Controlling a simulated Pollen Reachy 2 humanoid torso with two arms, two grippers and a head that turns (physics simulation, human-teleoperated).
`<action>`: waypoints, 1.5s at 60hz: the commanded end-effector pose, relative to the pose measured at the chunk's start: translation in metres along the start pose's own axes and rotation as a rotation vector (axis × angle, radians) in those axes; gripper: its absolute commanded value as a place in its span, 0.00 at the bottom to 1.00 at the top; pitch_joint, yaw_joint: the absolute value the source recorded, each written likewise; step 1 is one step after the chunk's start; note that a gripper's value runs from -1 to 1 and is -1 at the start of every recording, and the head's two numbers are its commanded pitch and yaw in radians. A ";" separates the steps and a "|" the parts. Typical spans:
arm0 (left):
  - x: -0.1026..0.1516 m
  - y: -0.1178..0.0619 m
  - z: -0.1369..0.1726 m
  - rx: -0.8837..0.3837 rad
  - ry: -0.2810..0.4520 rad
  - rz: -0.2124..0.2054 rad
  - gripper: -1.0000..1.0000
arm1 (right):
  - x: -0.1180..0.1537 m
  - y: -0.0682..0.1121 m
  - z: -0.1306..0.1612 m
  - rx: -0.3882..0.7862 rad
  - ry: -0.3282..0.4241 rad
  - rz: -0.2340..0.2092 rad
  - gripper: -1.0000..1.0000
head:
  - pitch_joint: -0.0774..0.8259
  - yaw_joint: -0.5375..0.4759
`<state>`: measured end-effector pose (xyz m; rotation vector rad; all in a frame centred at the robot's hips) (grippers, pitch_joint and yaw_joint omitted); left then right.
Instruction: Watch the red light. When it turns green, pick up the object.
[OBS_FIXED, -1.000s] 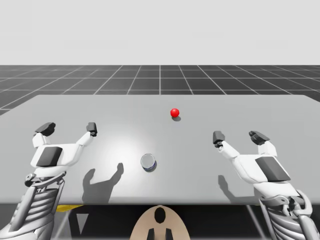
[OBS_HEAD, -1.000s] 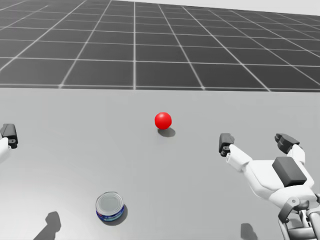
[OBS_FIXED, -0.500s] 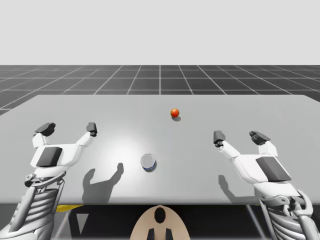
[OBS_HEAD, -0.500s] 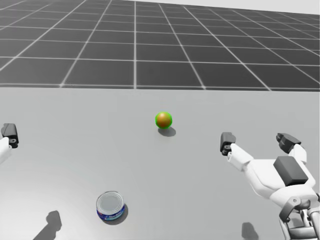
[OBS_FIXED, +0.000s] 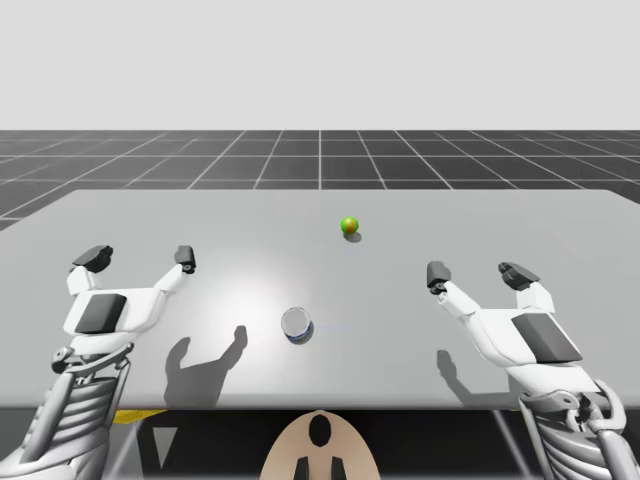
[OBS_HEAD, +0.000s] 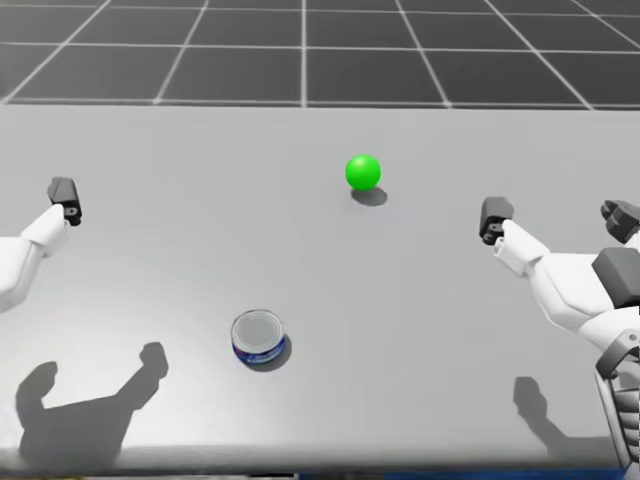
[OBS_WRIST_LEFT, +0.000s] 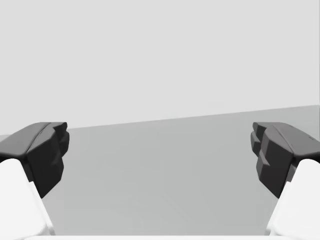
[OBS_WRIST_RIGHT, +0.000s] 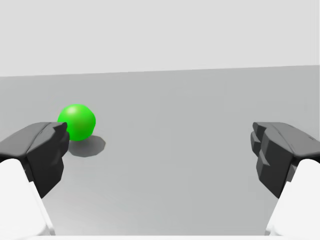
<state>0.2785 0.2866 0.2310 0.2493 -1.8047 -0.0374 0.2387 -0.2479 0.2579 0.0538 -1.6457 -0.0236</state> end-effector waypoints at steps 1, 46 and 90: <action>-0.001 -0.001 -0.001 -0.003 0.003 -0.003 0.00 | -0.001 0.001 0.001 0.002 0.002 -0.016 0.00 | 0.77 0.52; 0.022 -0.030 0.031 -0.312 0.161 0.204 0.00 | -0.002 0.004 0.001 0.008 0.016 -0.024 0.00 | 0.90 0.63; -0.030 -0.132 0.097 -0.781 0.480 0.167 0.00 | -0.002 0.004 0.001 0.006 0.011 -0.015 0.00 | 0.90 0.64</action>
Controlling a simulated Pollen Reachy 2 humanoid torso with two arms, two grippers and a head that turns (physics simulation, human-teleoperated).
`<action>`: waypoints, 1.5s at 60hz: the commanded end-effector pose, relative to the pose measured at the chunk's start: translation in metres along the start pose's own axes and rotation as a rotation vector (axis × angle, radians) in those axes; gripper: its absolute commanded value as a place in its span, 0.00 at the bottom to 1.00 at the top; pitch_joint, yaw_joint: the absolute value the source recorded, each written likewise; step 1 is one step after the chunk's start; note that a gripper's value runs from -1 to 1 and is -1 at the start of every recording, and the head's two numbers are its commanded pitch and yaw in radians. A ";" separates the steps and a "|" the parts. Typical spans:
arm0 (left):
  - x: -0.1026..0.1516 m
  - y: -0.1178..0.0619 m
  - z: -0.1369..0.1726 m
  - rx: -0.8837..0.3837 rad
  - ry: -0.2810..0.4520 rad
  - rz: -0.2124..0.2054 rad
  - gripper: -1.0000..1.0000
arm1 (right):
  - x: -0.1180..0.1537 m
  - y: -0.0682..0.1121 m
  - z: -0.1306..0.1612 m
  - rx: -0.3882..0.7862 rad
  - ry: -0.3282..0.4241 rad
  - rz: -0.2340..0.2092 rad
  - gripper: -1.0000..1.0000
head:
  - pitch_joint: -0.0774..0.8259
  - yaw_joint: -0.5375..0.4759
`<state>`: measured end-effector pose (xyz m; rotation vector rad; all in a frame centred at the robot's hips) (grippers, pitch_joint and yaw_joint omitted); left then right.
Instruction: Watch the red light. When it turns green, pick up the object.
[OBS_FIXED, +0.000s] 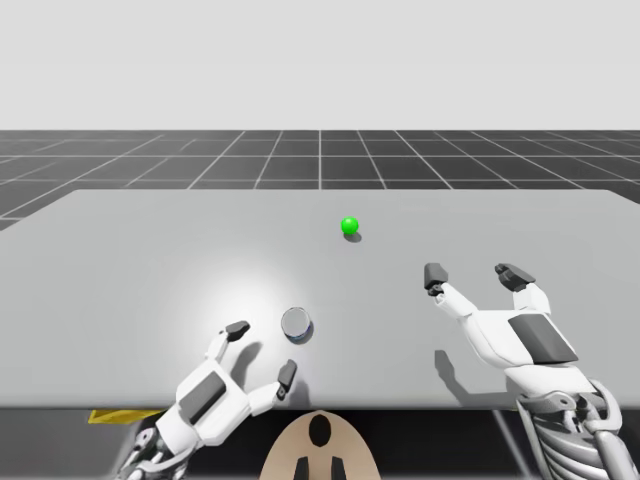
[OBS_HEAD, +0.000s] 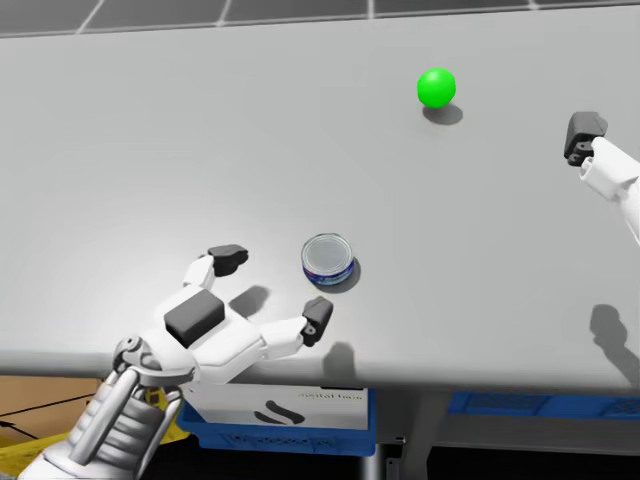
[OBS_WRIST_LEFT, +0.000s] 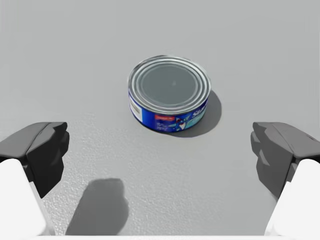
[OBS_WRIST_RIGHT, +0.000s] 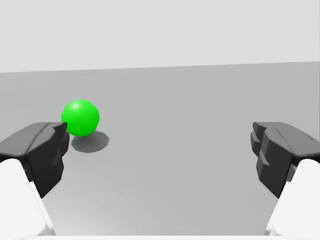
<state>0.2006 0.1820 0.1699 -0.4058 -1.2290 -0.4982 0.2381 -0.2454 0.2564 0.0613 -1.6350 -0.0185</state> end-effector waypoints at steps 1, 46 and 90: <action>-0.005 -0.019 -0.031 -0.017 0.013 -0.005 0.00 | -0.001 0.002 0.001 -0.002 0.001 -0.014 0.00 | 0.90 0.64; -0.007 -0.030 -0.098 -0.003 0.109 0.032 0.00 | 0.001 0.001 0.002 0.012 -0.004 -0.027 0.00 | 0.90 0.61; 0.000 -0.028 -0.090 -0.022 0.095 0.059 0.99 | 0.002 0.003 0.000 -0.005 0.032 -0.092 0.00 | 0.50 0.63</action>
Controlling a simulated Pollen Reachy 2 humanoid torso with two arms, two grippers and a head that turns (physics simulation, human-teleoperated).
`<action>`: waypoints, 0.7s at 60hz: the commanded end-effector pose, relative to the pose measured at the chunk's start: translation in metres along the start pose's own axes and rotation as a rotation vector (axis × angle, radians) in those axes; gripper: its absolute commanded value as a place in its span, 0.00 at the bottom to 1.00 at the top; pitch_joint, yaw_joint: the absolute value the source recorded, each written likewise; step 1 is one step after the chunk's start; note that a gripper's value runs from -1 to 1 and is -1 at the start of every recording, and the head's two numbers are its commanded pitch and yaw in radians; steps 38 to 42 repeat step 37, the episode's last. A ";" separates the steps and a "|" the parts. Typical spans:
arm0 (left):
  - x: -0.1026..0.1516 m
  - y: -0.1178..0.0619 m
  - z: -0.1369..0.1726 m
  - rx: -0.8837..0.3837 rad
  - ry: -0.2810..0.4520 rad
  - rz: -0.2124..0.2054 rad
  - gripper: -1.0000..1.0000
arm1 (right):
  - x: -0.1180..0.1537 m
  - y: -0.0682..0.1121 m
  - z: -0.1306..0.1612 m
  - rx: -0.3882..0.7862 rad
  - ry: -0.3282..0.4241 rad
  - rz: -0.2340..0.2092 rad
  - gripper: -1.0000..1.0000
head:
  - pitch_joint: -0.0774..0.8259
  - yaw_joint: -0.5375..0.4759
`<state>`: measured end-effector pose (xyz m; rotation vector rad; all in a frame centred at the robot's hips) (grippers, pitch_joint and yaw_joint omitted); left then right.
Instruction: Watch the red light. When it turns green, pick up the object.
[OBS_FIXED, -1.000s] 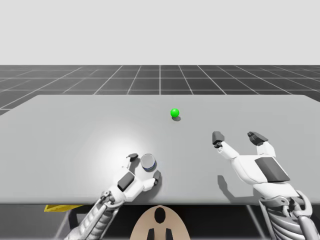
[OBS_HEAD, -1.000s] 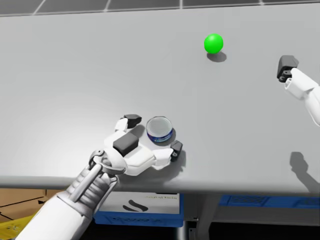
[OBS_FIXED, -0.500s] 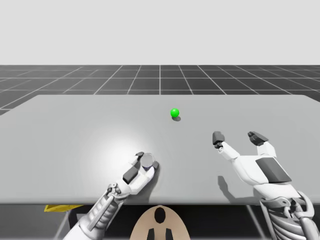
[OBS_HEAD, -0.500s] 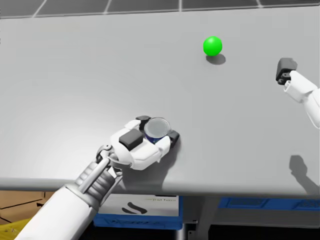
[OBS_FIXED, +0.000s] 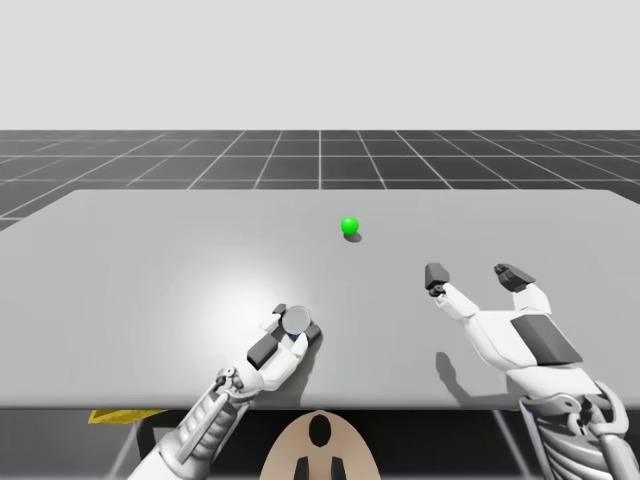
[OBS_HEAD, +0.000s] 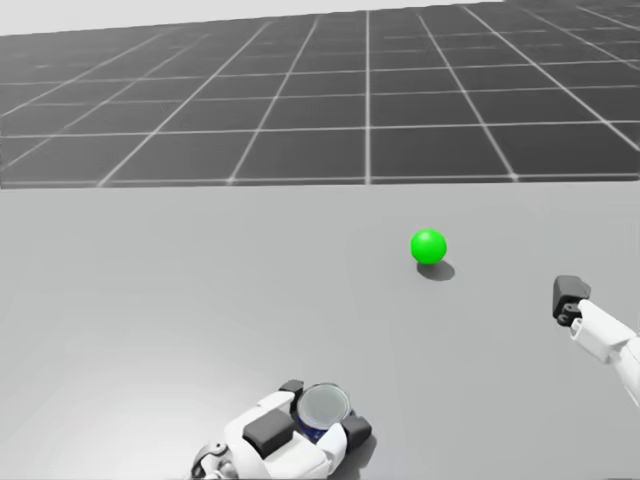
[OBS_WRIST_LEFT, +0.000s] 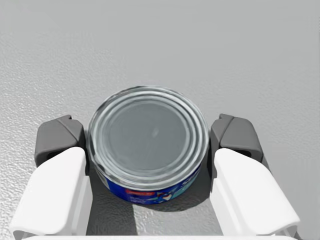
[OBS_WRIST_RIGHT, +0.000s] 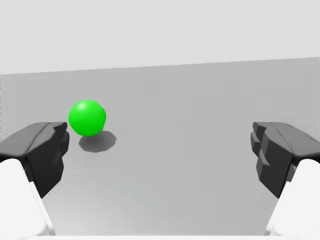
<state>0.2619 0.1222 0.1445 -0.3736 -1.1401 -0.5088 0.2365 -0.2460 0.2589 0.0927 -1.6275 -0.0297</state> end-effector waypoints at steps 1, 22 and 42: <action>0.004 -0.014 0.000 -0.029 -0.008 0.059 0.99 | -0.001 0.005 -0.002 -0.034 0.032 -0.102 0.00 | 0.49 0.63; 0.103 0.016 0.046 0.048 -0.240 -0.023 0.98 | 0.000 0.003 -0.003 0.074 0.018 -0.226 0.00 | 0.42 0.63; 0.191 0.013 0.109 0.091 -0.514 -0.076 0.99 | 0.001 0.001 -0.001 0.054 -0.013 -0.169 0.00 | 0.39 0.63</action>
